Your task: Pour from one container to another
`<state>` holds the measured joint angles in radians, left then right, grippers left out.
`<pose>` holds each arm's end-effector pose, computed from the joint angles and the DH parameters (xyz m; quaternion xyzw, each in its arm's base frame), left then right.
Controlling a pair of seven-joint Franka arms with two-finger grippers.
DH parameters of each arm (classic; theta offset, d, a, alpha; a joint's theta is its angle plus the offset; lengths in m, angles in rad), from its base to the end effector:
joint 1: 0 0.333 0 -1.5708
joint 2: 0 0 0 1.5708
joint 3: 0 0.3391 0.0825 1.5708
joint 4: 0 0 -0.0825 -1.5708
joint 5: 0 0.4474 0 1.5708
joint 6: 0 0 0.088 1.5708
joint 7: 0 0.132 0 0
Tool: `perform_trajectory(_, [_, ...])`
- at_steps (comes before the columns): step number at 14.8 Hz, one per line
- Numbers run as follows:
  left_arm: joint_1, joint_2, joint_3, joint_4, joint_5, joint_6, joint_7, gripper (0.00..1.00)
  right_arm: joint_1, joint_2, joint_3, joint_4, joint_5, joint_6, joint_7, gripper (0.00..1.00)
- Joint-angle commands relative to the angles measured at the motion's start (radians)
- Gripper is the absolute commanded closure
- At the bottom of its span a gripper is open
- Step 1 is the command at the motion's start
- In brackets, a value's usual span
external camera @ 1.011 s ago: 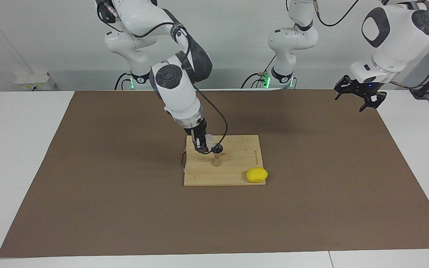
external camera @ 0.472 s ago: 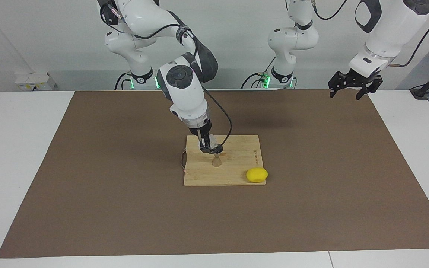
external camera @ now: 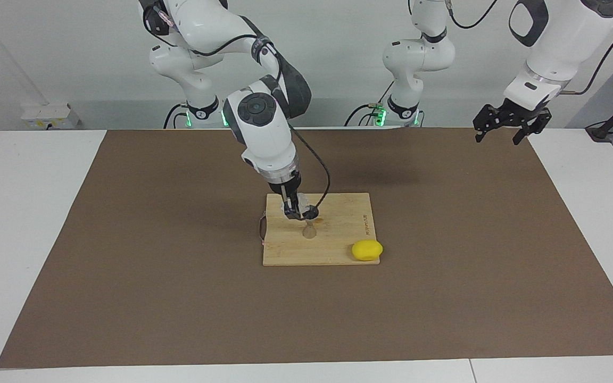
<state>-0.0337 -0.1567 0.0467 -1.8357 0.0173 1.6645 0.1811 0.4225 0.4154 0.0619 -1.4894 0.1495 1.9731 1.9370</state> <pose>0.5683 0.0110 0.5812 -0.9963 0.0851 0.0078 0.0042 0.6686 0.3596 0.4173 -0.7245 0.6835 0.0647 0.0610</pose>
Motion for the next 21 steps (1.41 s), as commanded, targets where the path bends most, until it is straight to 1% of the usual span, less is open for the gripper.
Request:
perform_trajectory(1, [0.0,-0.014,0.007,-0.017,0.021,0.011,-0.023,0.0,0.002,0.013,0.006,0.02,-0.053,-0.01,0.022,1.0])
perform_trajectory(4, [0.027,-0.014,0.007,-0.014,0.021,0.009,-0.023,0.0,0.01,0.014,0.006,0.02,-0.064,-0.011,0.023,1.0])
perform_trajectory(7, [0.02,-0.015,0.007,-0.016,0.021,0.012,-0.023,0.0,0.022,0.016,0.006,0.023,-0.067,-0.011,0.023,1.0])
perform_trajectory(10, [0.037,-0.015,0.007,-0.016,0.021,0.028,-0.026,0.0,0.022,0.014,0.006,0.02,-0.077,-0.013,0.023,1.0])
perform_trajectory(15, [0.017,-0.001,0.005,-0.014,0.021,0.084,-0.026,0.0,0.022,0.016,0.006,0.02,-0.094,-0.013,0.025,1.0])
perform_trajectory(21, [0.023,0.078,0.007,0.045,0.02,0.106,-0.026,0.0,0.035,0.016,0.006,0.021,-0.11,-0.01,0.034,1.0])
